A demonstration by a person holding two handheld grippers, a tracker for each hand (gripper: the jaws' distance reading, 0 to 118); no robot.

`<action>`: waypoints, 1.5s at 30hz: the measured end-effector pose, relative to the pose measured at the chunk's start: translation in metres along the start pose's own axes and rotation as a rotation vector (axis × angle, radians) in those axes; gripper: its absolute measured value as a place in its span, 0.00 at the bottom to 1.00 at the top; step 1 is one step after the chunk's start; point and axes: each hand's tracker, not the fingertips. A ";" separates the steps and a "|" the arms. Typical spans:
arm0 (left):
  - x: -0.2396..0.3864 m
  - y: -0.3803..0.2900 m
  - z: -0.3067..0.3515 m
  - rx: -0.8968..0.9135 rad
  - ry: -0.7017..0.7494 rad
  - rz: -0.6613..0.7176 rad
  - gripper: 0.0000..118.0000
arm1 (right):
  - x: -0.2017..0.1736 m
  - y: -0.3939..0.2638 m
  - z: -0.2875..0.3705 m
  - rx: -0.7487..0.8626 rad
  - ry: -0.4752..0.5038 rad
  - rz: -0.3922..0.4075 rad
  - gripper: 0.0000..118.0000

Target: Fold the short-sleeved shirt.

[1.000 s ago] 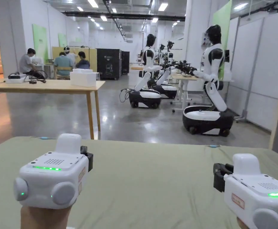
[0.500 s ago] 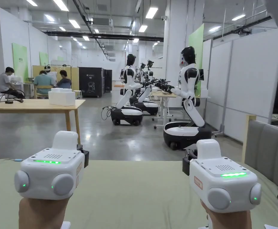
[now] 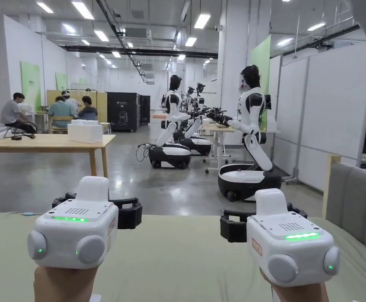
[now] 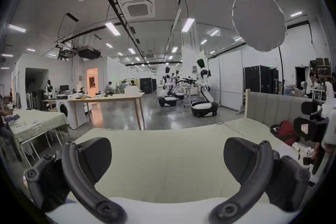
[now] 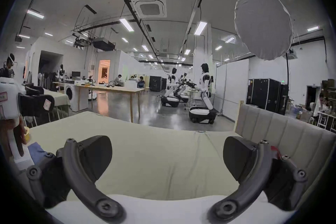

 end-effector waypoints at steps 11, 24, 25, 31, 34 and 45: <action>0.000 -0.004 -0.001 -0.007 -0.004 0.009 1.00 | -0.006 0.006 0.008 0.024 0.082 -0.055 1.00; -0.008 -0.007 0.005 -0.014 -0.016 0.043 1.00 | -0.004 0.004 0.007 0.011 0.101 -0.095 1.00; -0.008 -0.005 0.004 -0.013 -0.018 0.046 1.00 | -0.004 0.004 0.007 0.008 0.105 -0.098 1.00; -0.011 -0.007 -0.007 -0.013 -0.022 0.046 1.00 | -0.008 0.006 0.009 -0.010 0.058 -0.120 1.00; -0.009 -0.005 -0.003 -0.013 -0.026 0.046 1.00 | -0.002 0.012 0.010 -0.026 0.063 -0.177 1.00; -0.014 -0.006 -0.003 -0.009 -0.020 0.050 1.00 | 0.004 0.021 0.005 -0.111 0.006 -0.260 1.00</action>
